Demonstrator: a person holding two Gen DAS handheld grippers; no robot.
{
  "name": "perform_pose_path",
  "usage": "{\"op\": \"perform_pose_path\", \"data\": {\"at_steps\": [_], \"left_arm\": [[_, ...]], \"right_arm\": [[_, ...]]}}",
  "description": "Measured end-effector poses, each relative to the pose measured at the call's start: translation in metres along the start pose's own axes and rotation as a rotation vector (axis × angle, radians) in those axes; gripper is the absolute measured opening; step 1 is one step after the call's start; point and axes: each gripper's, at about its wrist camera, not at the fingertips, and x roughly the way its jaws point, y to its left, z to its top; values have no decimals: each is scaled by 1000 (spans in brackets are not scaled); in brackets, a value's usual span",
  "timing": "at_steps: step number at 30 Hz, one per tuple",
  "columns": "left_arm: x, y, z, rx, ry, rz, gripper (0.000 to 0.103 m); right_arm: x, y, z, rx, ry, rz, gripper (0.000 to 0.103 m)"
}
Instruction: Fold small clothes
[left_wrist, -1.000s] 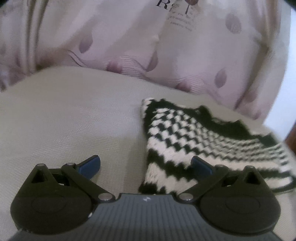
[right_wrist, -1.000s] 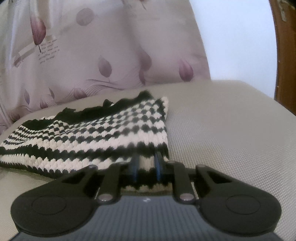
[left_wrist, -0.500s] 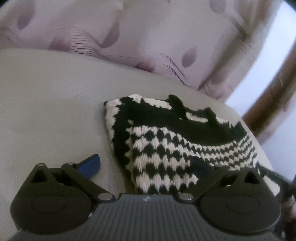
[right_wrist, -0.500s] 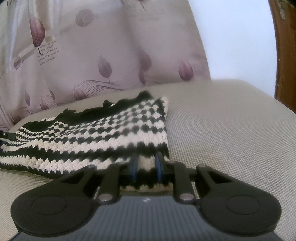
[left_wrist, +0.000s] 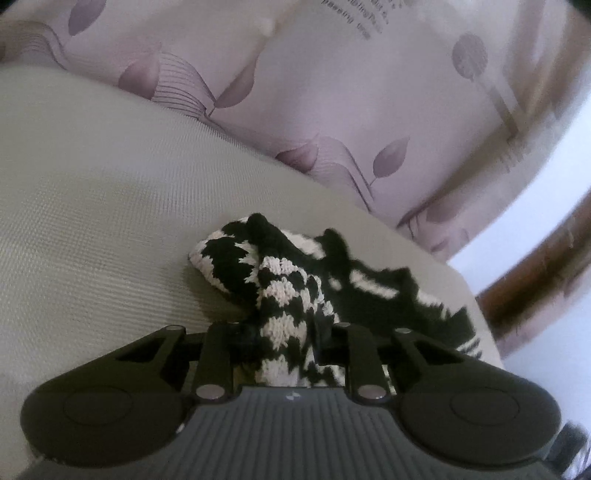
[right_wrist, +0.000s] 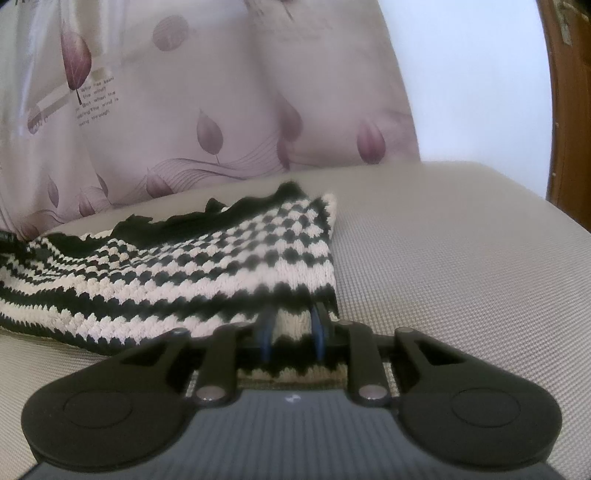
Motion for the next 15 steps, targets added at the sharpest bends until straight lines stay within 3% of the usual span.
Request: {"op": "perform_pose_path", "data": {"at_steps": [6, 8, 9, 10, 15], "left_arm": [[-8, -71, 8, -61, 18, -13, 17], [-8, -95, 5, -71, 25, -30, 16], [-5, -106, 2, -79, 32, -41, 15], [-1, -115, -2, -85, 40, -52, 15], [37, -149, -30, -113, 129, -119, 15]], "right_arm": [[0, 1, 0, -2, -2, 16, 33], [-1, 2, 0, -5, -1, 34, 55], [0, 3, 0, -12, 2, 50, 71], [0, 5, 0, -26, 4, 60, 76], [-7, 4, -2, -10, -34, 65, 76]]}}
